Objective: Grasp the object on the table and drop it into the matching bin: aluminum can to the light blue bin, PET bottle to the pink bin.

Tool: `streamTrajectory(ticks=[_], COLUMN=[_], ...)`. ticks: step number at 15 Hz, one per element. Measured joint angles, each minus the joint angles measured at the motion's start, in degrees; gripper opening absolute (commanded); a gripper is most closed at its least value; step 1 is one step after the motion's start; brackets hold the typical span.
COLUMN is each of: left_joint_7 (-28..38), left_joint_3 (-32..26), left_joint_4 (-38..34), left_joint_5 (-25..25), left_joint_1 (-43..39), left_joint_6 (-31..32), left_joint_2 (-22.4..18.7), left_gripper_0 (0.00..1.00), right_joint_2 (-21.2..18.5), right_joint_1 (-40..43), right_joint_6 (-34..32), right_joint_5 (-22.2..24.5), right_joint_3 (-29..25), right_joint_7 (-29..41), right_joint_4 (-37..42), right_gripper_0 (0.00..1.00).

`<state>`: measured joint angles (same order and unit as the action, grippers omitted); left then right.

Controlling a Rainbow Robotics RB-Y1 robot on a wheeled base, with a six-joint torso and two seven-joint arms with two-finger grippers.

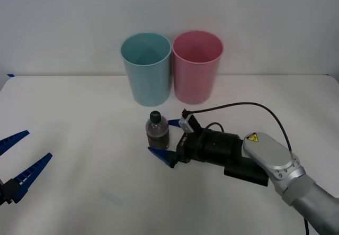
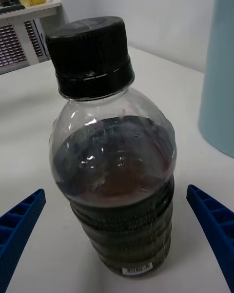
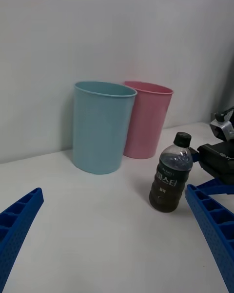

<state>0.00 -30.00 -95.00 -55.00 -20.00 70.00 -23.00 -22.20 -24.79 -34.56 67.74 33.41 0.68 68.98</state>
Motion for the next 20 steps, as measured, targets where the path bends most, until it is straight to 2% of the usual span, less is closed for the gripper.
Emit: streamTrajectory(ticks=[3, 7, 8, 9, 10, 20], left_joint_7=[0.0, 0.0, 0.0, 0.0, 0.0, 0.0], left_joint_3=[0.0, 0.0, 0.0, 0.0, 0.0, 0.0], left_joint_4=[0.0, 0.0, 0.0, 0.0, 0.0, 0.0], left_joint_5=[0.0, 0.0, 0.0, 0.0, 0.0, 0.0], left_joint_1=[0.0, 0.0, 0.0, 0.0, 0.0, 0.0], left_joint_6=[0.0, 0.0, 0.0, 0.0, 0.0, 0.0], left_joint_2=[0.0, 0.0, 0.0, 0.0, 0.0, 0.0], left_gripper_0=[1.00, 1.00, 1.00, 1.00, 1.00, 1.00], right_joint_2=[2.2, 2.7, 2.7, 2.7, 2.7, 2.2], right_joint_1=[-2.9, -3.5, -3.5, -3.5, -3.5, -3.2], right_joint_6=[0.1, 0.7, 0.7, 0.7, 0.7, -0.1], right_joint_5=[0.2, 0.2, 0.3, 0.3, 0.2, -2.4], right_joint_3=[0.6, 0.9, 0.9, 0.9, 0.9, 0.9], right_joint_7=[-0.5, -0.7, -0.8, -0.8, -0.8, -1.4], right_joint_4=[-4.3, -5.0, -5.0, -5.0, -5.0, -4.6], right_gripper_0=[1.00, 1.00, 0.59, 0.09, 0.00, 0.00])
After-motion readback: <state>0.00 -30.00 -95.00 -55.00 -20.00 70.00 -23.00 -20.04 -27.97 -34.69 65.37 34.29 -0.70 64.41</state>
